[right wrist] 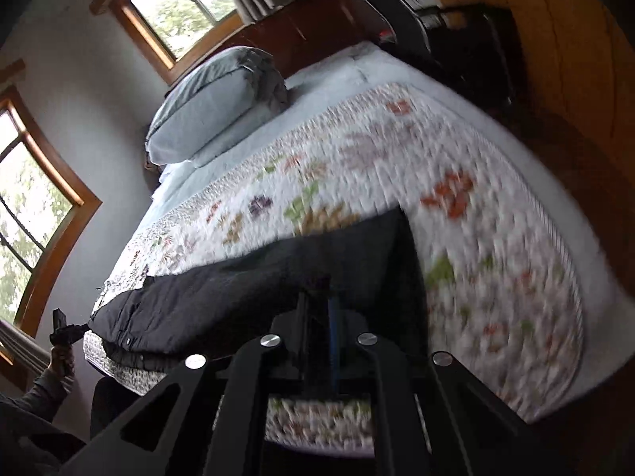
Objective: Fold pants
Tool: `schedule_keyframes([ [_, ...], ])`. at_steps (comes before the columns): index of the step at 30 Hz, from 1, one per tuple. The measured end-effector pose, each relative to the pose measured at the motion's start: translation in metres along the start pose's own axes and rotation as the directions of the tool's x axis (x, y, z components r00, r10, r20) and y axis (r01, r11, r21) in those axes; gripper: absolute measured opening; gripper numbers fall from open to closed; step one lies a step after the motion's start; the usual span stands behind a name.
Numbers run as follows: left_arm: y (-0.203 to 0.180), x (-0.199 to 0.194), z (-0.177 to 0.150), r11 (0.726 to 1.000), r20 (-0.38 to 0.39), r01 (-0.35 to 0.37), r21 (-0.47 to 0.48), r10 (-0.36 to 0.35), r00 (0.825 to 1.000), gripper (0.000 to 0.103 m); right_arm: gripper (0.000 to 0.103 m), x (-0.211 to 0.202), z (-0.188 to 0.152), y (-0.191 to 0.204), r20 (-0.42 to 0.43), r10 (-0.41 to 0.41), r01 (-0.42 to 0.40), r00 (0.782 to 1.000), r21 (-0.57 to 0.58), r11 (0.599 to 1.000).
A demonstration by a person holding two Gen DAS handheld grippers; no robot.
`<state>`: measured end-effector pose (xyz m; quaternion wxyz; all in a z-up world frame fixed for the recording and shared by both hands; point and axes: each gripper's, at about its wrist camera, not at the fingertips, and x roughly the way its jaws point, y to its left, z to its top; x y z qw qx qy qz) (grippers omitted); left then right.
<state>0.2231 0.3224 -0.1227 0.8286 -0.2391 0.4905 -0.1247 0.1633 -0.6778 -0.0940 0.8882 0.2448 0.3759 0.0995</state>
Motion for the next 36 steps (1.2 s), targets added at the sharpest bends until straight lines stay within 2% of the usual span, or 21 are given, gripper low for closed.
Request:
schedule_keyframes([
  [2,0.003,0.002,-0.006,1.000,-0.004,-0.007,-0.009,0.007,1.000,0.015,0.009,0.004,-0.019,-0.011,0.000,0.005,-0.005,1.000,0.040,0.999],
  [4,0.005,0.003,-0.010,1.000,-0.010,-0.011,-0.011,0.011,1.000,0.015,0.020,0.005,-0.037,-0.025,0.009,-0.008,0.007,1.000,0.100,0.995],
  [6,0.006,0.003,-0.012,1.000,-0.019,-0.017,-0.012,0.016,1.000,0.015,0.040,0.005,-0.049,-0.039,0.001,-0.025,0.024,1.000,0.156,0.988],
  [7,0.006,0.003,-0.012,1.000,-0.020,-0.021,-0.011,0.021,1.000,0.015,0.044,0.005,-0.056,-0.045,-0.002,-0.023,0.023,1.000,0.185,0.983],
  [9,0.004,0.004,-0.014,0.999,-0.026,-0.053,0.002,0.053,0.998,0.014,0.047,0.001,-0.068,-0.052,0.005,0.005,-0.006,1.000,0.247,0.969],
  [11,0.004,0.003,-0.016,0.998,-0.031,-0.068,0.003,0.068,0.997,0.012,0.055,-0.004,-0.080,-0.055,0.045,0.074,-0.084,0.996,0.321,0.943],
  [12,0.005,-0.001,-0.019,0.996,-0.019,-0.090,-0.001,0.090,0.996,0.018,0.059,-0.006,-0.086,-0.056,0.067,0.103,-0.120,0.992,0.354,0.928],
  [13,0.004,-0.005,-0.021,0.995,-0.008,-0.102,-0.010,0.102,0.995,0.037,0.061,-0.006,-0.090,-0.055,0.087,0.129,-0.153,0.988,0.383,0.911],
  [14,0.004,-0.013,-0.024,0.992,0.018,-0.123,-0.022,0.123,0.992,0.062,0.061,-0.004,-0.096,-0.052,0.111,0.165,-0.196,0.980,0.407,0.892],
  [16,-0.004,-0.031,-0.032,0.987,0.093,-0.161,-0.031,0.163,0.982,0.082,0.061,0.004,-0.104,-0.043,0.134,0.217,-0.254,0.967,0.447,0.858],
  [18,-0.022,-0.044,-0.042,0.984,0.131,-0.179,-0.010,0.178,0.975,0.085,0.061,0.015,-0.106,-0.029,0.142,0.250,-0.287,0.958,0.449,0.846],
  [20,-0.052,-0.048,-0.055,0.979,0.156,-0.203,0.027,0.196,0.968,0.095,0.061,0.026,-0.107,-0.015,0.143,0.288,-0.322,0.947,0.454,0.831],
  [22,-0.084,-0.040,-0.072,0.983,0.189,-0.178,0.051,0.165,0.968,0.100,0.061,0.038,-0.106,-0.006,0.142,0.294,-0.326,0.945,0.458,0.827],
  [25,-0.117,-0.007,-0.090,0.996,0.145,-0.071,0.053,0.063,0.987,0.100,0.062,0.053,-0.107,0.001,0.134,0.282,-0.312,0.950,0.479,0.821],
  [28,-0.124,0.041,-0.102,0.998,0.051,0.028,-0.053,-0.025,0.998,0.100,0.063,0.062,-0.109,0.000,0.136,0.263,-0.294,0.955,0.522,0.801],
  [29,-0.125,0.055,-0.104,0.997,0.029,0.040,-0.070,-0.038,0.999,0.100,0.063,0.062,-0.111,-0.001,0.142,0.269,-0.303,0.953,0.528,0.793],
  [31,-0.125,0.075,-0.107,0.995,0.015,0.019,-0.098,-0.018,1.000,0.100,0.065,0.064,-0.116,-0.001,0.147,0.289,-0.321,0.946,0.545,0.775],
  [32,-0.124,0.083,-0.106,0.994,0.013,0.018,-0.109,-0.017,1.000,0.100,0.069,0.065,-0.119,0.001,0.150,0.304,-0.334,0.941,0.553,0.763],
  [33,-0.122,0.087,-0.105,0.992,0.021,0.009,-0.123,-0.007,1.000,0.100,0.071,0.067,-0.120,0.005,0.150,0.323,-0.350,0.934,0.558,0.752],
  [36,-0.120,0.090,-0.099,0.992,0.062,0.008,-0.129,0.000,0.998,0.100,0.072,0.075,-0.120,0.022,0.133,0.360,-0.372,0.923,0.544,0.753],
])
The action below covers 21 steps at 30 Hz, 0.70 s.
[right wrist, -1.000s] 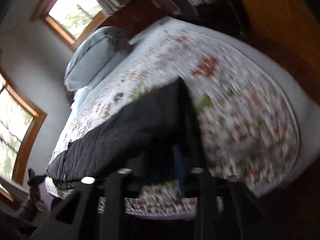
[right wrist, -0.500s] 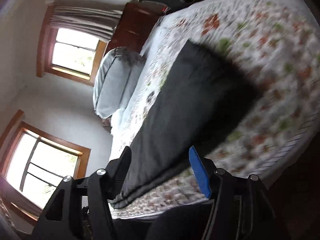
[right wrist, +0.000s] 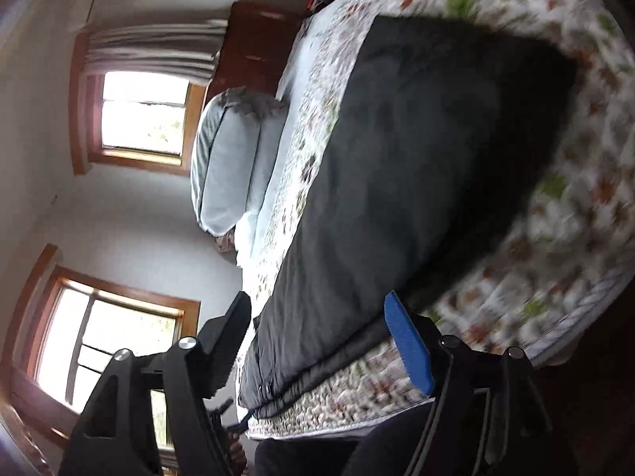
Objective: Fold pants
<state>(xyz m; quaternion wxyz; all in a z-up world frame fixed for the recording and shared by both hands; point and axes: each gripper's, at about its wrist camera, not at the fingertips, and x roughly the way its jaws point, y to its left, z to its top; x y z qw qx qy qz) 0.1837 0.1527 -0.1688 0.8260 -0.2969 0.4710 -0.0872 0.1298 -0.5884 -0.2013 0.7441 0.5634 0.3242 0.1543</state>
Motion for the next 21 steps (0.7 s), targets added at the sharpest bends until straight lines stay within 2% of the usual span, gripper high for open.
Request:
schedule_keyframes([
  [3,0.011,0.012,0.002,0.998,-0.029,-0.008,-0.058,0.006,1.000,0.100,0.072,0.012,-0.008,0.004,-0.037,0.015,-0.014,0.999,0.019,1.000],
  [6,0.013,0.010,-0.003,0.999,0.021,-0.001,-0.054,0.002,1.000,0.092,0.072,0.025,-0.018,0.014,-0.064,0.029,-0.028,0.998,0.008,1.000],
  [7,0.013,0.007,-0.004,0.999,0.036,-0.018,-0.038,0.020,0.999,0.067,0.072,0.030,-0.022,0.018,-0.079,0.030,-0.031,0.996,0.000,1.000],
  [8,0.013,0.007,-0.004,0.998,0.039,-0.057,-0.013,0.058,0.998,0.037,0.072,0.034,-0.025,0.019,-0.084,0.025,-0.025,0.996,-0.001,1.000],
  [9,0.016,0.007,-0.005,0.996,0.045,-0.086,0.003,0.086,0.995,0.024,0.072,0.039,-0.029,0.020,-0.087,0.018,-0.017,0.996,0.009,1.000],
  [10,0.021,0.004,-0.007,0.997,0.042,-0.079,-0.011,0.079,0.996,0.008,0.072,0.046,-0.036,0.023,-0.100,0.005,-0.003,0.995,0.019,1.000],
  [12,0.030,-0.002,-0.013,0.998,0.048,-0.061,-0.030,0.062,0.997,0.002,0.072,0.055,-0.045,0.041,-0.099,-0.055,0.049,0.994,-0.060,0.997],
  [15,0.036,-0.013,-0.020,0.998,0.066,-0.049,-0.025,0.051,0.997,0.000,0.072,0.084,-0.065,0.059,-0.188,0.005,-0.009,0.982,-0.019,1.000],
  [18,0.033,-0.020,-0.022,0.999,0.082,-0.036,-0.026,0.038,0.996,0.000,0.072,0.120,-0.087,0.083,-0.265,0.023,-0.041,0.964,-0.063,0.997],
  [21,0.039,-0.029,-0.024,0.999,0.096,-0.003,-0.053,0.008,0.995,0.000,0.072,0.158,-0.110,0.093,-0.332,0.033,-0.054,0.943,-0.052,0.997],
])
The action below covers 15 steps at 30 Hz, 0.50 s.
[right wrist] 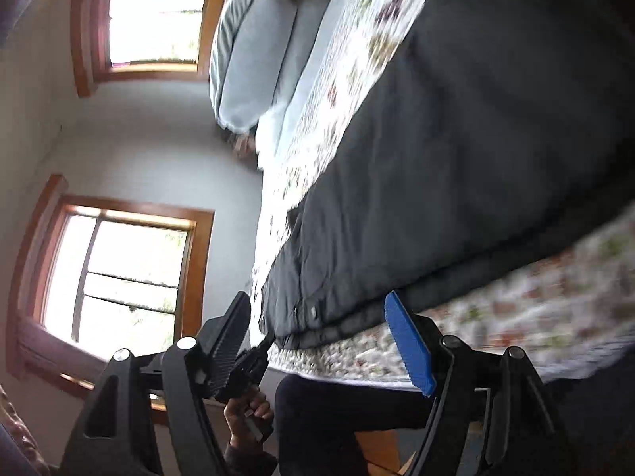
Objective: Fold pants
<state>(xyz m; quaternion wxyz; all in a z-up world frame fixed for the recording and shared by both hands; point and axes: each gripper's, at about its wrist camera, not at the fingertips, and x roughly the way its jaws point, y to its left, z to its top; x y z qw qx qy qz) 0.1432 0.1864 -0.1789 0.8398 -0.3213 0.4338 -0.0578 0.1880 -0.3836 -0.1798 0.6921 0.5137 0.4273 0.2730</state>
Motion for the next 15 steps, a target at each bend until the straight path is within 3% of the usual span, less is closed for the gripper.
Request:
schedule_keyframes([
  [6,0.004,-0.006,-0.008,1.000,0.001,0.027,-0.007,-0.027,1.000,0.000,0.070,0.058,-0.017,-0.009,-0.084,-0.039,0.046,0.996,0.074,0.996],
  [15,0.018,-0.039,-0.023,0.999,0.018,0.029,-0.036,-0.028,0.999,0.000,0.069,0.075,-0.013,-0.007,-0.081,-0.062,0.069,0.995,0.096,0.993],
])
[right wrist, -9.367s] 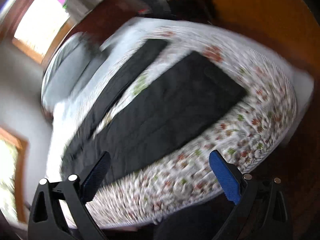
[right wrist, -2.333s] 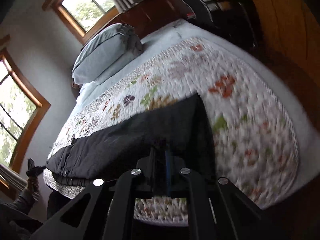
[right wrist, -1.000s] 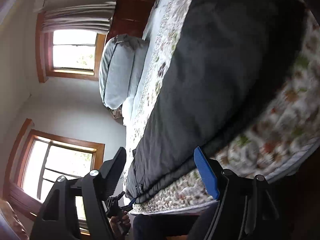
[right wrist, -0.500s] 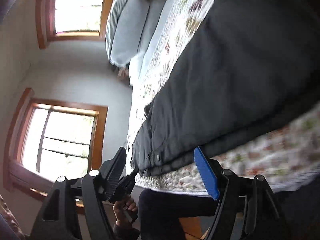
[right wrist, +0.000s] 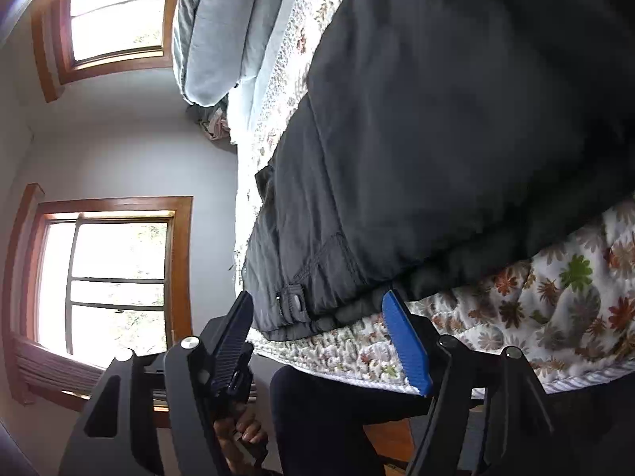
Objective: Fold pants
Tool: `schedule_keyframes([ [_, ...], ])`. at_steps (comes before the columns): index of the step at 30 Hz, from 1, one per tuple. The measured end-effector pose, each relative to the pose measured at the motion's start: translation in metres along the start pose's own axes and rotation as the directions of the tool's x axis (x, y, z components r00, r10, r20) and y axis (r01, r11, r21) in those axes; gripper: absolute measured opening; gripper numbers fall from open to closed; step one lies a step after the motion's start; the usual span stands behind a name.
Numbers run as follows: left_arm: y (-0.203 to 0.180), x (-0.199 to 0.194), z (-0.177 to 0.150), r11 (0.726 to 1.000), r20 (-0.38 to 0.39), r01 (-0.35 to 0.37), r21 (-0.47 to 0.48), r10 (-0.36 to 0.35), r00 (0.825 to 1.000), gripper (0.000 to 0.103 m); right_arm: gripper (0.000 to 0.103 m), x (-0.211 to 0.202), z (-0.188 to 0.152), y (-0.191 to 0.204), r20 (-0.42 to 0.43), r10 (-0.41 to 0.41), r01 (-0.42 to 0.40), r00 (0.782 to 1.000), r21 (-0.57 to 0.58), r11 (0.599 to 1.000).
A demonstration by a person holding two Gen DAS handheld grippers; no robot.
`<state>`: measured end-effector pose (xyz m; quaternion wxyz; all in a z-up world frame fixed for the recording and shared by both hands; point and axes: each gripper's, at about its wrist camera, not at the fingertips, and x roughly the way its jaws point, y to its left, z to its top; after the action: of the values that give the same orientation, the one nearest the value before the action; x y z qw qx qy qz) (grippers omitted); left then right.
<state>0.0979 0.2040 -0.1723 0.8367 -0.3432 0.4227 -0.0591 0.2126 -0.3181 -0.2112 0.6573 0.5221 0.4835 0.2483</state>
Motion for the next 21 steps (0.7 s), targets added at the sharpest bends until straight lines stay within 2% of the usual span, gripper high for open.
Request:
schedule_keyframes([
  [5,-0.007,0.009,0.006,1.000,-0.031,0.025,0.015,-0.025,0.999,0.001,0.064,0.002,0.005,-0.011,0.019,-0.015,0.014,1.000,0.043,0.999],
  [6,-0.012,0.012,0.008,0.999,-0.025,0.043,0.023,-0.042,0.999,0.007,0.059,0.002,0.007,-0.010,0.028,-0.009,0.008,1.000,0.037,0.999],
  [7,-0.016,0.018,0.010,0.999,-0.022,0.041,0.028,-0.040,0.999,0.031,0.052,0.003,0.008,-0.009,0.034,-0.009,0.008,0.999,0.027,1.000],
  [8,-0.017,0.024,0.011,0.999,-0.024,0.033,0.019,-0.032,0.999,0.049,0.049,0.003,0.010,-0.010,0.041,-0.018,0.018,0.999,0.021,1.000],
  [10,-0.016,0.035,0.013,0.998,-0.037,0.052,-0.023,-0.053,0.998,0.053,0.036,0.002,0.011,-0.012,0.047,-0.022,0.021,0.999,0.026,0.999],
  [12,-0.018,0.043,0.013,0.999,-0.052,0.037,-0.029,-0.039,0.998,0.056,0.036,-0.001,0.012,-0.015,0.062,-0.021,0.018,0.998,0.036,0.999],
  [14,-0.018,0.046,0.012,0.998,-0.046,0.035,-0.053,-0.038,0.998,0.073,0.036,0.001,0.014,-0.018,0.058,0.000,-0.003,0.998,0.047,0.999],
  [17,-0.016,0.048,0.013,0.994,-0.039,0.048,-0.102,-0.052,0.998,0.079,0.036,0.005,0.016,-0.015,0.060,-0.003,0.001,0.998,0.040,0.999],
  [21,-0.018,0.056,0.016,0.990,-0.045,0.057,-0.126,-0.063,0.997,0.080,0.037,0.008,0.017,-0.020,0.067,0.007,-0.010,0.998,0.039,0.999],
])
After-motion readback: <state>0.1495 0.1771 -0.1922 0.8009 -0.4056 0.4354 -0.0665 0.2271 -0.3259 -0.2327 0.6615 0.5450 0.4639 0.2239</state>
